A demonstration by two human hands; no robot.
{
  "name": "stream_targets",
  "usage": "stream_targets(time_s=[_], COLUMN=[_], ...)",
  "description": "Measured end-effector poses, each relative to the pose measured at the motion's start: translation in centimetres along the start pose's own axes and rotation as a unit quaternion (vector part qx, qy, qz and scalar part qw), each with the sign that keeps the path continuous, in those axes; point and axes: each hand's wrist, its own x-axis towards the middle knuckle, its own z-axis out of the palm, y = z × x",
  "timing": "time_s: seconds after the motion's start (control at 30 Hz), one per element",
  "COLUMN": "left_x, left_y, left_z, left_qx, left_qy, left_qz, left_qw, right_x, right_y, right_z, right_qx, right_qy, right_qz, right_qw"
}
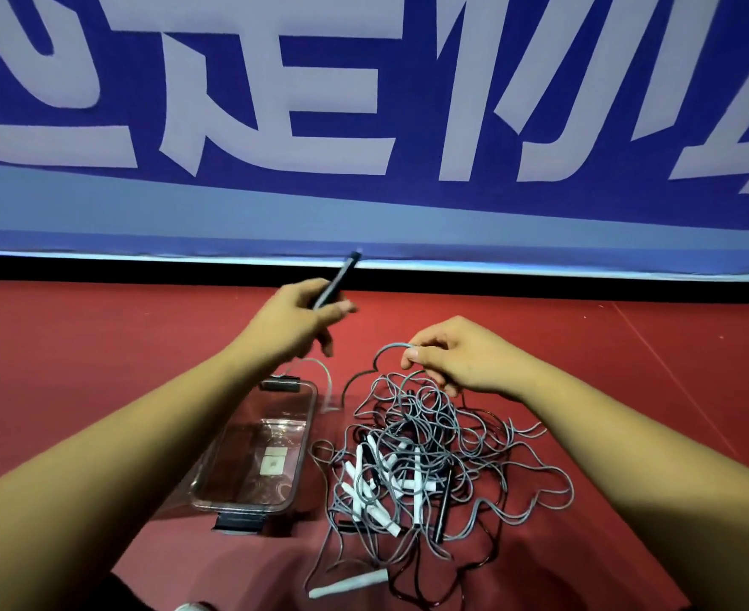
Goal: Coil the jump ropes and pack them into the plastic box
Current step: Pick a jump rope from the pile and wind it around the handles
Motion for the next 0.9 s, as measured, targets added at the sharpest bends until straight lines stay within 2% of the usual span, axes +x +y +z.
stream_targets(time_s=[0.1, 0.17, 0.3, 0.43, 0.57, 0.63, 0.67, 0.77, 0.83, 0.9], left_x=[-1.7, -2.0, -0.7, 1.0, 2.1, 2.3, 2.3, 1.8, 1.3, 0.6], left_y=[1.3, 1.3, 1.1, 0.9, -0.2, -1.3, -1.7, -2.0, -1.1, 0.1], left_z=[2.3, 3.1, 2.8, 0.5, -3.2, -4.8, -5.4, -5.4, -4.1, -2.2], left_qx=[-0.050, -0.064, -0.133, -0.261, -0.306, -0.274, -0.223, 0.005, 0.046, 0.013], left_qy=[-0.142, -0.165, -0.067, 0.061, 0.172, 0.211, 0.221, 0.216, 0.171, 0.083], left_qz=[-0.031, -0.041, -0.042, -0.047, -0.067, -0.087, -0.100, -0.116, -0.086, -0.054], left_qw=[0.988, 0.983, 0.988, 0.962, 0.934, 0.934, 0.944, 0.969, 0.980, 0.995], right_x=[0.3, 0.4, 0.3, 0.7, 0.3, -0.1, -0.2, -0.1, 0.1, 0.2], right_y=[-1.0, -1.2, -0.9, 1.0, 3.8, 4.6, 4.8, 4.3, 2.9, 0.9], right_z=[0.6, 0.8, 0.5, -0.8, -1.8, -2.1, -2.2, -2.1, -1.7, -0.9], right_qx=[-0.008, -0.001, 0.050, 0.039, 0.058, 0.078, 0.086, 0.089, 0.073, 0.032], right_qy=[0.024, 0.037, 0.038, 0.067, 0.064, 0.066, 0.070, 0.091, 0.093, 0.071], right_qz=[-0.047, -0.065, -0.050, -0.027, 0.038, 0.063, 0.071, 0.065, 0.028, -0.019], right_qw=[0.999, 0.997, 0.997, 0.997, 0.996, 0.993, 0.991, 0.990, 0.993, 0.997])
